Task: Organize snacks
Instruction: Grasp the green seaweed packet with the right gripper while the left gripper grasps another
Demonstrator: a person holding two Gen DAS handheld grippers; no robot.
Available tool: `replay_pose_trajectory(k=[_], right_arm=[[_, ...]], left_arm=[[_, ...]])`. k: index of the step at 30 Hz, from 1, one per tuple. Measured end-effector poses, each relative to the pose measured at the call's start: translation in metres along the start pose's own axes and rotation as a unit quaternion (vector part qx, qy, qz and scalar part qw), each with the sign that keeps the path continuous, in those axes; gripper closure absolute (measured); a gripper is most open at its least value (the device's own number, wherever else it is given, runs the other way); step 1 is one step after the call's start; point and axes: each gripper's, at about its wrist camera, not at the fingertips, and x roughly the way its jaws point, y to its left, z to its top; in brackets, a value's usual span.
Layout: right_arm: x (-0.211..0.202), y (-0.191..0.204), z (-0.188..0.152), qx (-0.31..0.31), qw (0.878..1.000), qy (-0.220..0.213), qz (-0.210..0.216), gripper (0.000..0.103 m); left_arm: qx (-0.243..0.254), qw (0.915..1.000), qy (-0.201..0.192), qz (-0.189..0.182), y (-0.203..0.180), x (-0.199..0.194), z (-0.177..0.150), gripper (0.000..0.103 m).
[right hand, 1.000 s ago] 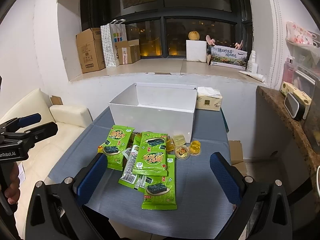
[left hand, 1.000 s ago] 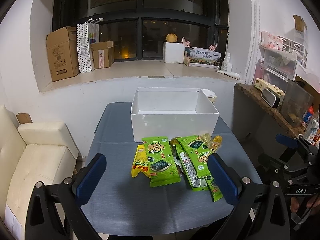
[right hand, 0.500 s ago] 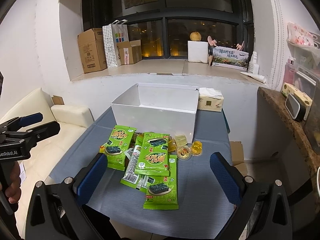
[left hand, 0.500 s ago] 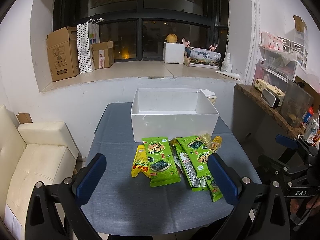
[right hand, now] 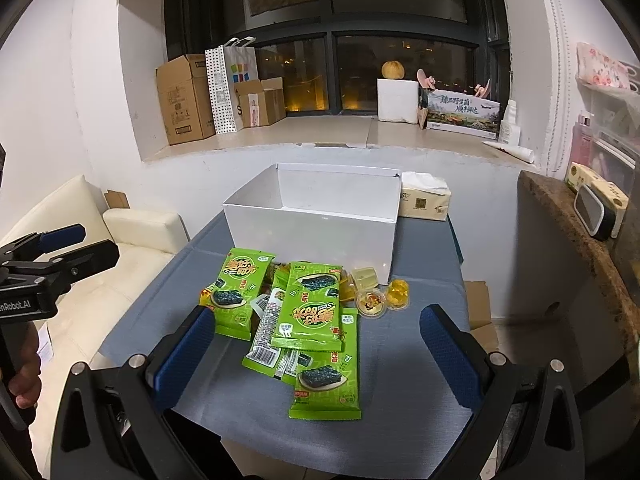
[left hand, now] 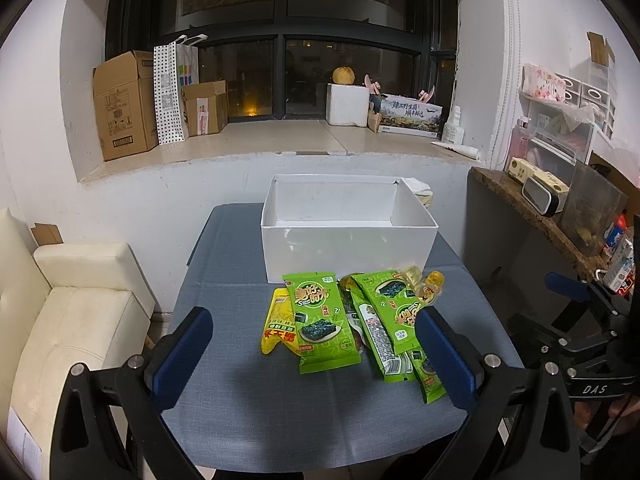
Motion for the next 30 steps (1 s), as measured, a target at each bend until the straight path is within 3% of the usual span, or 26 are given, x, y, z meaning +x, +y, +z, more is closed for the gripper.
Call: replay_pose_trajectory(k=[7,18,27,28,30], right_arm=[[0.042,0.008,0.000,-0.004,0.999,0.034,-0.019,0.000],[0.169,-0.007,-0.001,0.014,0.992,0.123,-0.010,0.000],[0.203,-0.003,-0.011,0.025,0.988,0.155,-0.002,0.000],[0.204,-0.005,-0.011,0.031,0.987,0.155,0.000,0.002],[0.206,-0.009,-0.012,0.044,0.984,0.170,0.004,0.031]], left_arm=[[0.000,1.0000,-0.007,0.005,0.008,0.006,-0.007,0.000],[0.002,0.9995,0.027,-0.015,0.022,0.013,-0.028,0.000],[-0.003,0.9990,0.044,-0.007,0.026,0.024,-0.035,0.000],[-0.005,0.9989,0.046,-0.007,0.026,0.026,-0.036,0.000],[-0.011,0.9985,0.052,-0.008,0.025,0.031,-0.037,0.000]])
